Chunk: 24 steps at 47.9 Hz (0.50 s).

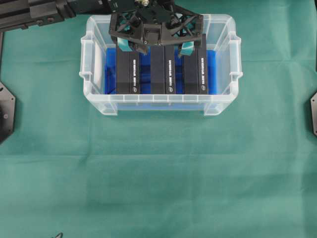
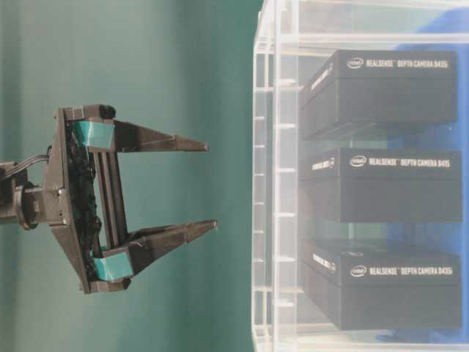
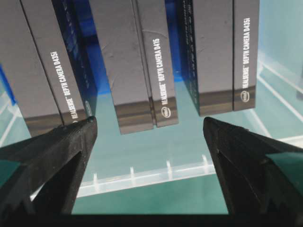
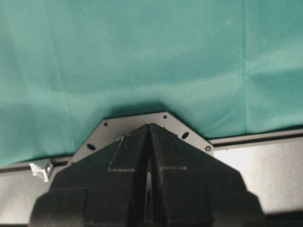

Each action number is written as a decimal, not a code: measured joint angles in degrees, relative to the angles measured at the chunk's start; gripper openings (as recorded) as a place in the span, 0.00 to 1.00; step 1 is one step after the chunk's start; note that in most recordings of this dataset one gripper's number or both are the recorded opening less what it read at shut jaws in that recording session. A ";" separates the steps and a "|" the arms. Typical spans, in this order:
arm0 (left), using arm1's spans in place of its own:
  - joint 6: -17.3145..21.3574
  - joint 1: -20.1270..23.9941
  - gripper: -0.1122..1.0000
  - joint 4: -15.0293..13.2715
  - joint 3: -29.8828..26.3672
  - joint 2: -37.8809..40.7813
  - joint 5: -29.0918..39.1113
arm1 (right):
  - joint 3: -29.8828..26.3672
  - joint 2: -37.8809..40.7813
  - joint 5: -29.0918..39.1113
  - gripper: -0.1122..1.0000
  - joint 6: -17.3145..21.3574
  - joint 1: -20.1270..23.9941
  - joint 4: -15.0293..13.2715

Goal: Take the box out of the case with the left arm.
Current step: 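Lower the left gripper around the middle box and close on it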

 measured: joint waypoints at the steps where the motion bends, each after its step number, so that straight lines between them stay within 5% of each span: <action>1: 0.00 0.09 0.98 0.00 0.00 0.00 0.00 | 0.00 0.00 0.00 0.10 0.00 0.00 0.00; 24: 0.00 0.09 0.98 0.09 0.00 0.35 -0.18 | 0.00 0.00 0.00 0.10 0.00 0.00 0.00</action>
